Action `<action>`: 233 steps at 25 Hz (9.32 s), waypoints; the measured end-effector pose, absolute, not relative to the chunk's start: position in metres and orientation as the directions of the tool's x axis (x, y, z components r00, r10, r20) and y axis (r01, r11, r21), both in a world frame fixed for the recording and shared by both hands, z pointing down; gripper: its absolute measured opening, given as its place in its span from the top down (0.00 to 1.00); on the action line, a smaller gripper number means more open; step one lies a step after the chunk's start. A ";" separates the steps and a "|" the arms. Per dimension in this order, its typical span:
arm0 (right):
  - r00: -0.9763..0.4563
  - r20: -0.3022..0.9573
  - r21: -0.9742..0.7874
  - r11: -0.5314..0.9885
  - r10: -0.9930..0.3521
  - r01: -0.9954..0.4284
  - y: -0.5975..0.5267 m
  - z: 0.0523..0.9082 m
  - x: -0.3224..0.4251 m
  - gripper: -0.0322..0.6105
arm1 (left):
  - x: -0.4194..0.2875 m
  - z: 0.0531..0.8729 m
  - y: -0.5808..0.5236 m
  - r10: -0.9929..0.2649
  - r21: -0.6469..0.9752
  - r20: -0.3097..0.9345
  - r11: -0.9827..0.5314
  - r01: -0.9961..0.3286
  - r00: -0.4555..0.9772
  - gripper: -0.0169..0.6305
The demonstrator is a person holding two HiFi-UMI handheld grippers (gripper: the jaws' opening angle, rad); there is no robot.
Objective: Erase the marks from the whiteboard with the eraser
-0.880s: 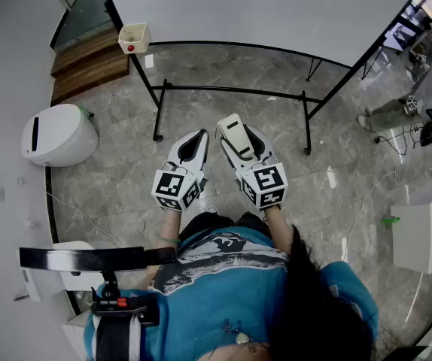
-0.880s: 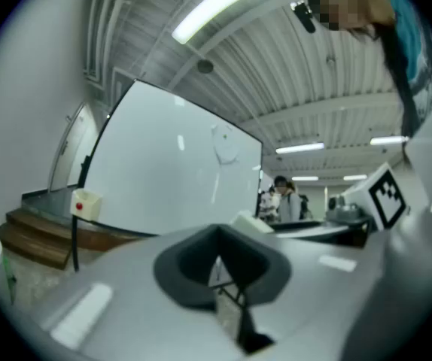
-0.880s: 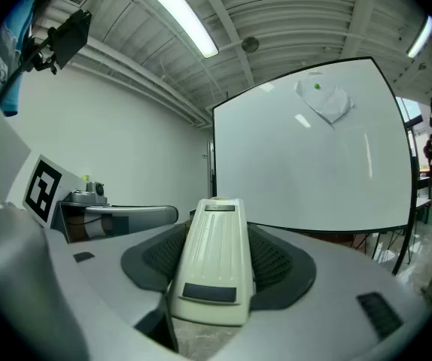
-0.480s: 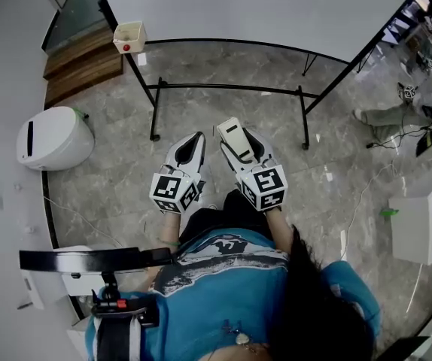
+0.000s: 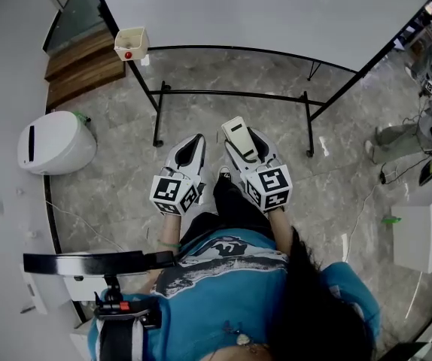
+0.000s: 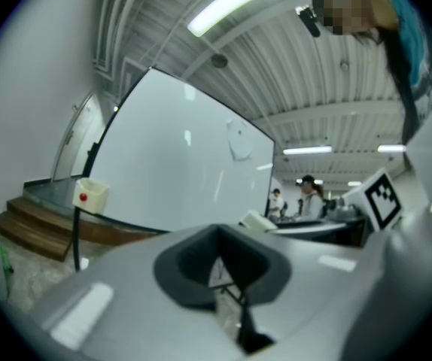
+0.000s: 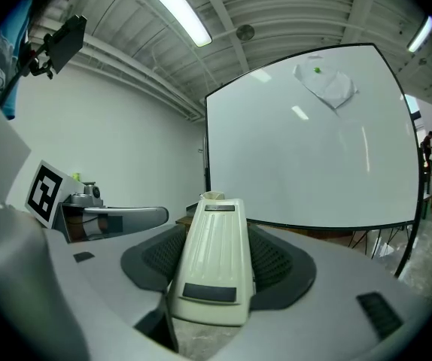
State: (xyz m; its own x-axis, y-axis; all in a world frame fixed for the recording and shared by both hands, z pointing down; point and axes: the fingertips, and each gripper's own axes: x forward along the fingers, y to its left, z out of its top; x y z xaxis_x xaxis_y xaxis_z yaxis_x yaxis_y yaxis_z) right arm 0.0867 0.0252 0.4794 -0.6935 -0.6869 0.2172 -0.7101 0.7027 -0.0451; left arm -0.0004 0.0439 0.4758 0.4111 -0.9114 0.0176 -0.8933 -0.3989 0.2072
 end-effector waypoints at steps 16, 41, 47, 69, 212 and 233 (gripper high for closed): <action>-0.739 0.161 -0.025 0.746 -0.654 -0.666 -0.166 0.452 0.047 0.54 | -0.036 0.456 -0.132 -0.931 0.170 -0.003 -0.361 -0.917 0.366 0.97; -0.703 0.093 0.046 0.708 -0.705 -0.705 -0.307 0.417 -0.017 0.54 | -0.082 0.454 -0.262 -0.886 0.152 0.031 -0.453 -0.878 0.462 0.97; -0.639 -0.015 0.143 0.630 -0.769 -0.763 -0.350 0.365 -0.034 0.54 | -0.107 0.448 -0.289 -0.854 0.141 0.023 -0.511 -0.848 0.519 0.97; -0.348 -0.502 0.294 0.222 -0.792 -0.929 -0.435 0.115 0.084 0.54 | -0.095 0.451 -0.323 -0.779 0.151 0.026 -0.616 -0.773 0.626 0.97; -0.408 -0.334 0.541 0.181 -0.850 -0.821 -0.440 0.166 0.026 0.54 | -0.113 0.473 -0.303 -0.812 0.181 0.080 -0.559 -0.809 0.578 0.97; -0.317 -0.381 0.335 0.190 -0.869 -0.923 -0.443 0.142 0.133 0.54 | -0.080 0.468 -0.285 -0.834 0.166 0.077 -0.529 -0.832 0.546 0.97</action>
